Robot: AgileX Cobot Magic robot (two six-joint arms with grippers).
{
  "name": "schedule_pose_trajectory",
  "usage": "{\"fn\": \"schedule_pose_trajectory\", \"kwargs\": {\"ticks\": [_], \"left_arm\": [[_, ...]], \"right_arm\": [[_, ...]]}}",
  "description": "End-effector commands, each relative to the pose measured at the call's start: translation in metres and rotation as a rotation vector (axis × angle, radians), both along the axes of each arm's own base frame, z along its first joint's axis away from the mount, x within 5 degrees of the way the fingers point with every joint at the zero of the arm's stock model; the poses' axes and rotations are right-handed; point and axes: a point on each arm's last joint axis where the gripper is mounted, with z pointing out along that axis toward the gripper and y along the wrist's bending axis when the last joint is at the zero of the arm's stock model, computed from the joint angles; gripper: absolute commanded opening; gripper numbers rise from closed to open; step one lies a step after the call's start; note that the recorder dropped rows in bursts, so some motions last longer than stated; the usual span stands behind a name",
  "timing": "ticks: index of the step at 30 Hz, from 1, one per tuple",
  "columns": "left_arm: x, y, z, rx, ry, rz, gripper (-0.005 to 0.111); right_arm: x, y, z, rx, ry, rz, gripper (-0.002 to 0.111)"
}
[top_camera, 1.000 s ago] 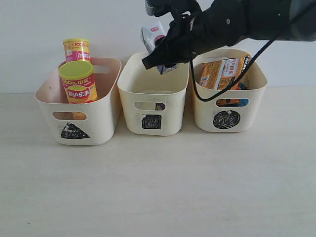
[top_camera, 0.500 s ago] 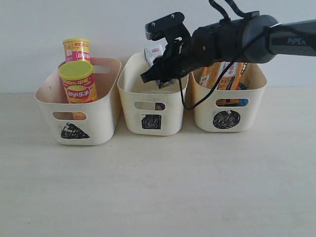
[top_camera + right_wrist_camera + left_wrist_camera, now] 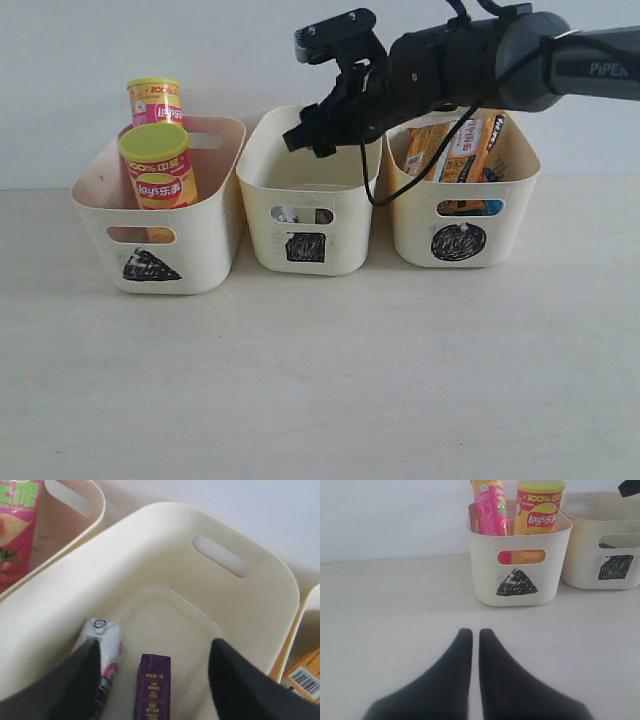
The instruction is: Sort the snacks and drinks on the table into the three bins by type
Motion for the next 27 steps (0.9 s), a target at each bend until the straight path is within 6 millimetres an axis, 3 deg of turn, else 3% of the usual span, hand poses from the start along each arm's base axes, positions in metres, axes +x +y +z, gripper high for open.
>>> {"fn": "schedule_pose_trajectory", "kwargs": {"ticks": [1, 4, 8, 13, 20, 27], "left_arm": [[0.0, 0.0, -0.001, -0.007, -0.003, 0.005, 0.004], [0.0, 0.0, -0.001, -0.007, -0.003, 0.005, 0.004], [0.0, 0.0, -0.001, -0.007, -0.003, 0.005, 0.004], [0.0, 0.0, -0.001, -0.007, -0.003, 0.005, 0.004], [0.0, 0.0, -0.001, -0.007, -0.003, 0.005, 0.004], [0.0, 0.0, -0.001, -0.007, -0.003, 0.005, 0.004]], "right_arm": [[-0.007, -0.006, 0.023, -0.008, 0.019, -0.01, 0.027], [-0.012, -0.01, 0.021, -0.051, 0.087, -0.016, 0.0], [-0.014, -0.024, 0.016, -0.095, 0.192, -0.055, 0.0], [-0.011, -0.064, 0.017, -0.071, 0.344, -0.175, 0.0], [-0.016, -0.118, 0.053, 0.06, 0.373, -0.281, 0.0], [-0.047, -0.173, 0.082, 0.166, 0.259, -0.398, 0.0]]}}
